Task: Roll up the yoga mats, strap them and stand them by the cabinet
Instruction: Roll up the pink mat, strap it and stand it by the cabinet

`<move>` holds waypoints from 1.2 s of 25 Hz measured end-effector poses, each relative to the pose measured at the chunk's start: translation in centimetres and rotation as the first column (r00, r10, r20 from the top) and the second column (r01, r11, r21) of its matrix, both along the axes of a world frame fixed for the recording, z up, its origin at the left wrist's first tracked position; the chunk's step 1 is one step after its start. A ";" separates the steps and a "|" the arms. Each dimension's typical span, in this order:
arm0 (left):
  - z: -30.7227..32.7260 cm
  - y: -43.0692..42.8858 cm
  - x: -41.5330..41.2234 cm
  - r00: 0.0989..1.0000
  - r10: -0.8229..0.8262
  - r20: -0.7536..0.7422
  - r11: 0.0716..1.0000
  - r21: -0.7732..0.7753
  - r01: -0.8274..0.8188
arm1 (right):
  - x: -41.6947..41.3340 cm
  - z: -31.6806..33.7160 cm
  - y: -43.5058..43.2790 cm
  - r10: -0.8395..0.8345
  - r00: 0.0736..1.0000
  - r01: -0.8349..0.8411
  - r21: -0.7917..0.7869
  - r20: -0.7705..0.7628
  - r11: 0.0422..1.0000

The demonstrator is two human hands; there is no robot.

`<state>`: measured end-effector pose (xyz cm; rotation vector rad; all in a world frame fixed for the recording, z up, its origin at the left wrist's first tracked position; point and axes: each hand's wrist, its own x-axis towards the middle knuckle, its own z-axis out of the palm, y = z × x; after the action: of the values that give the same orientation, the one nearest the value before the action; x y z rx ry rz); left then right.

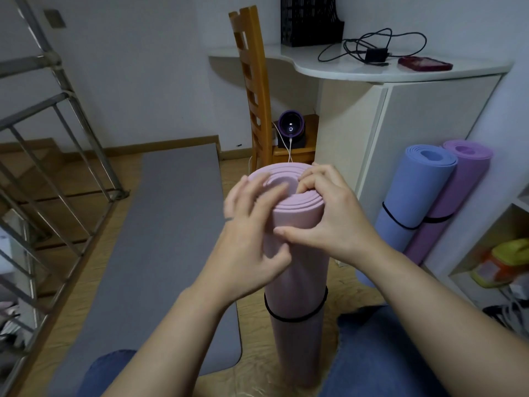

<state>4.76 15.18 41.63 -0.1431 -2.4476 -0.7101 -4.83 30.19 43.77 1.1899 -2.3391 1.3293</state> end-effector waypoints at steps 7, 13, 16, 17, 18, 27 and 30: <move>2.3 -1.0 -0.6 0.964 -0.035 0.265 0.989 -0.128 0.072 | 0.1 -2.0 0.8 0.120 0.978 -0.117 -0.027 0.173 0.993; 2.6 -0.5 -0.7 0.969 0.068 0.237 0.990 -0.136 -0.036 | -0.5 -10.8 2.7 -0.253 0.452 0.368 0.080 0.856 0.927; 3.3 0.0 -0.9 0.977 0.063 0.204 0.991 -0.126 -0.037 | 0.0 -14.2 2.6 -0.190 0.235 0.385 0.088 0.953 0.919; 3.4 0.1 -0.9 0.979 0.056 0.196 0.992 -0.126 -0.031 | -0.1 -14.3 2.5 -0.183 0.221 0.413 0.078 0.958 0.907; 3.6 0.2 -0.8 0.981 0.051 0.187 0.991 -0.130 -0.027 | -0.4 -14.3 2.5 -0.194 0.217 0.426 0.086 0.957 0.901; 4.2 0.0 -0.4 0.993 0.026 0.116 0.993 -0.117 -0.012 | -2.0 -15.5 3.0 -0.333 0.240 0.327 0.247 0.912 0.912; 3.5 0.2 -0.3 0.990 0.029 0.136 0.991 -0.130 -0.011 | -2.6 -16.5 3.6 -0.397 0.213 0.323 0.319 0.893 0.891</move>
<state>4.42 15.34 45.13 -0.1229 -2.6237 -0.5694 -7.44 33.82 27.29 -0.5028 -3.0504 2.0955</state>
